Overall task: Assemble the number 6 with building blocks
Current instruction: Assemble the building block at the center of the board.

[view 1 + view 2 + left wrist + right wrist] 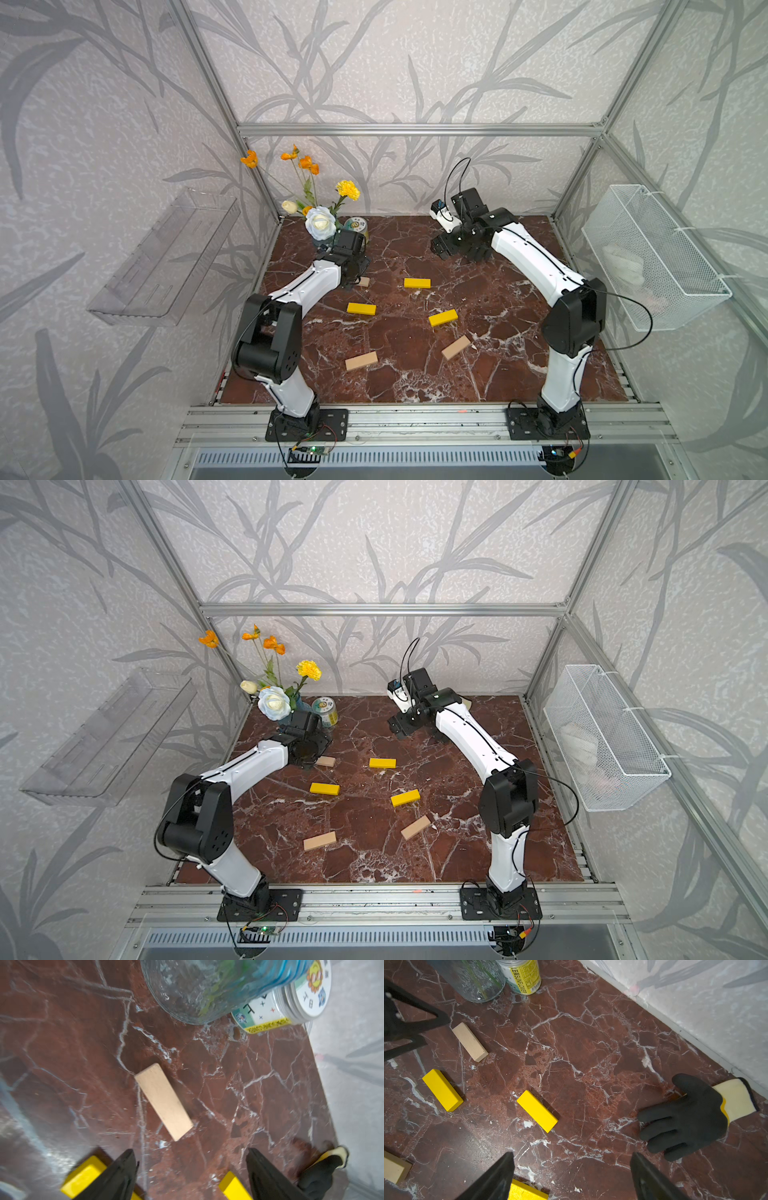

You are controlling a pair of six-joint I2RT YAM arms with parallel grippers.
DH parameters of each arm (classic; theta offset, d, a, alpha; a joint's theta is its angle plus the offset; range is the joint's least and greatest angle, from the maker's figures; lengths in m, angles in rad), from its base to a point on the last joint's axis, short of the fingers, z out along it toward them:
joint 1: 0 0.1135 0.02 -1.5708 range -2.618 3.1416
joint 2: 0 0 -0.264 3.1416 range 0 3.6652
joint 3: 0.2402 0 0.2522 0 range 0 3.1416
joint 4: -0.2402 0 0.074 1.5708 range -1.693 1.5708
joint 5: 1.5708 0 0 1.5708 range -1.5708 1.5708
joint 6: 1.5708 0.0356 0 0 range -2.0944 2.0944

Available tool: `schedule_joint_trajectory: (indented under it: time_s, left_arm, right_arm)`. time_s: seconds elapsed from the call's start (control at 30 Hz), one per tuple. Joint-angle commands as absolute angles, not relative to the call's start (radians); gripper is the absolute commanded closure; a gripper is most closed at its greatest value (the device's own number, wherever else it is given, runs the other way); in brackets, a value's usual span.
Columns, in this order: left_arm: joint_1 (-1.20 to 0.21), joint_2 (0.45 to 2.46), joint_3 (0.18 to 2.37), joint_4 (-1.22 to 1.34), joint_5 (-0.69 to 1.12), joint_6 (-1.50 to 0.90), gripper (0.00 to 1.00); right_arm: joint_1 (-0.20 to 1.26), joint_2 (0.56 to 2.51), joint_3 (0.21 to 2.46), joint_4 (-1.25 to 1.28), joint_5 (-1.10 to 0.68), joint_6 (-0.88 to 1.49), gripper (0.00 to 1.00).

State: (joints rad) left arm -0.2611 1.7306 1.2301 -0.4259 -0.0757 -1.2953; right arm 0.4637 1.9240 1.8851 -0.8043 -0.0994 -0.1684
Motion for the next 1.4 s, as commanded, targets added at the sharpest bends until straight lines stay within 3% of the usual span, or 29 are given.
schedule_joint_trajectory:
  time_s: [0.0, 0.27, 0.8, 1.0, 1.17, 1.37]
  left_arm:
    - [-0.263, 1.806, 1.305, -0.565, -0.058, -1.569, 0.26]
    - [-0.264, 1.908, 1.363, -0.644, -0.009, -1.668, 0.33]
    - [-0.240, 2.104, 1.517, -0.810, -0.007, -1.613, 0.35]
    - [-0.239, 2.175, 1.577, -0.894, 0.023, -1.536, 0.55]
    - [-0.241, 2.212, 1.550, -0.902, 0.076, -1.310, 0.83]
    - [-0.293, 2.082, 1.453, -0.897, -0.020, -1.003, 0.87]
  right_arm:
    - [0.446, 1.882, 1.914, -0.825, -0.048, -0.195, 0.11]
    - [0.425, 1.867, 1.872, -0.841, -0.019, -0.218, 0.11]
    - [0.368, 1.900, 1.876, -0.832, -0.020, -0.219, 0.11]
    - [0.368, 1.914, 1.876, -0.853, -0.022, -0.218, 0.11]
    - [0.368, 1.917, 1.894, -0.884, 0.017, -0.218, 0.11]
    - [0.357, 1.875, 1.844, -0.882, 0.054, -0.213, 0.11]
